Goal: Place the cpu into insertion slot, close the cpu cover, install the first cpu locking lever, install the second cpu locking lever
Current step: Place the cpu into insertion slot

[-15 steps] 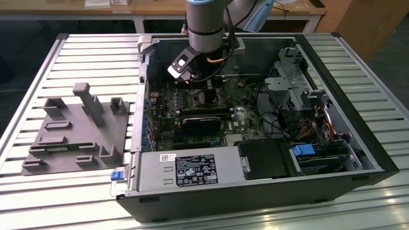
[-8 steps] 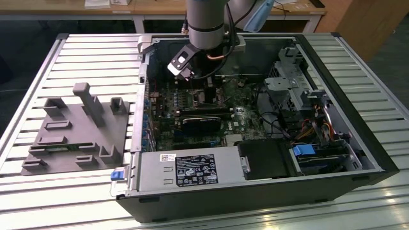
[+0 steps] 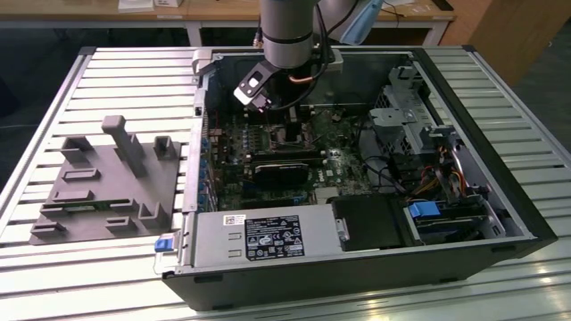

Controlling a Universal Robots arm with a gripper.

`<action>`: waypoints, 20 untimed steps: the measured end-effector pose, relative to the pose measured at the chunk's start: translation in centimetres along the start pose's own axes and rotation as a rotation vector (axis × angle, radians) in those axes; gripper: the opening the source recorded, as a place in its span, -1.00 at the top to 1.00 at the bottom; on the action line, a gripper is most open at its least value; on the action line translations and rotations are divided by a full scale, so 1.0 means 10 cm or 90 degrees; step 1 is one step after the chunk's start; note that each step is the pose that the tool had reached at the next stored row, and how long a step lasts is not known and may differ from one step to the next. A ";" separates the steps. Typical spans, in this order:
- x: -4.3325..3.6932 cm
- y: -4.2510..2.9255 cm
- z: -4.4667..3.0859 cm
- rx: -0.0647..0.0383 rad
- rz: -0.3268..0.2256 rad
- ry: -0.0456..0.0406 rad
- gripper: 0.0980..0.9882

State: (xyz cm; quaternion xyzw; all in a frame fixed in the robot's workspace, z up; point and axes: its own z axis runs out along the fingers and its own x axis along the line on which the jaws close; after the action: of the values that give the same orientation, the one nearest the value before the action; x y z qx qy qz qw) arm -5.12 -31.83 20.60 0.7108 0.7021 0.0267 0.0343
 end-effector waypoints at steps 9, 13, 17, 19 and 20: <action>0.000 0.001 -0.012 0.000 0.000 0.0000 0.82; 0.000 0.001 -0.017 0.000 0.000 0.0000 0.99; 0.000 0.002 -0.021 0.000 0.000 0.0000 0.99; -0.001 0.002 -0.034 0.000 0.000 -0.0003 0.99; -0.001 0.004 -0.045 0.000 0.000 -0.0001 0.99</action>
State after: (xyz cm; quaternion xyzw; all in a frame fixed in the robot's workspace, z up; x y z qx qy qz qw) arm -5.12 -31.84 21.06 0.7108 0.7021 0.0266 0.0343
